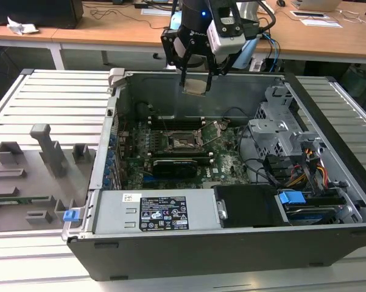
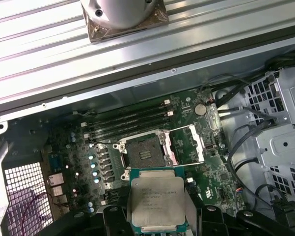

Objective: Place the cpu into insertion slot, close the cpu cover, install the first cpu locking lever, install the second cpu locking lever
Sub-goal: 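Place the cpu into insertion slot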

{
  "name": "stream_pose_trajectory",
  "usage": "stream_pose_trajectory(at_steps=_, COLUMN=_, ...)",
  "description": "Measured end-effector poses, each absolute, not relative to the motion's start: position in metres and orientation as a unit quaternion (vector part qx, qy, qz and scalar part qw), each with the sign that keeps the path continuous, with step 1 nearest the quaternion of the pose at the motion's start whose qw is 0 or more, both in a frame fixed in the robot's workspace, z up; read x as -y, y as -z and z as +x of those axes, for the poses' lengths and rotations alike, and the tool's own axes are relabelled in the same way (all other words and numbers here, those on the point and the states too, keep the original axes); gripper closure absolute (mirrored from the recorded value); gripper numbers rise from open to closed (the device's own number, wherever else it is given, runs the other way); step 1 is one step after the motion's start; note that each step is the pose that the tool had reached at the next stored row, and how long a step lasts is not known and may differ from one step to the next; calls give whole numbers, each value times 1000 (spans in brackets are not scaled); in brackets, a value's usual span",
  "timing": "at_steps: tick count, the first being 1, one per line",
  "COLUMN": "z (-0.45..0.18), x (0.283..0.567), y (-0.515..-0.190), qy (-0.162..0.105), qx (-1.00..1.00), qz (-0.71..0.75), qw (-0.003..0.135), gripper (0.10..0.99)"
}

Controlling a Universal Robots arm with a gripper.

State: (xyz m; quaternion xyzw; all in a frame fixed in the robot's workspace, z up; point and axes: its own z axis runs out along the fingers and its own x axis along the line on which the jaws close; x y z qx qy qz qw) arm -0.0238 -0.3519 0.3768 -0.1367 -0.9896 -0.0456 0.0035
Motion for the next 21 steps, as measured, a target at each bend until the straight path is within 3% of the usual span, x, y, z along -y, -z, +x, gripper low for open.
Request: stream_pose_trajectory(at_steps=21, z=-24, x=352, y=-376, qy=46, qx=985, qz=-169, qw=2, gripper=557)
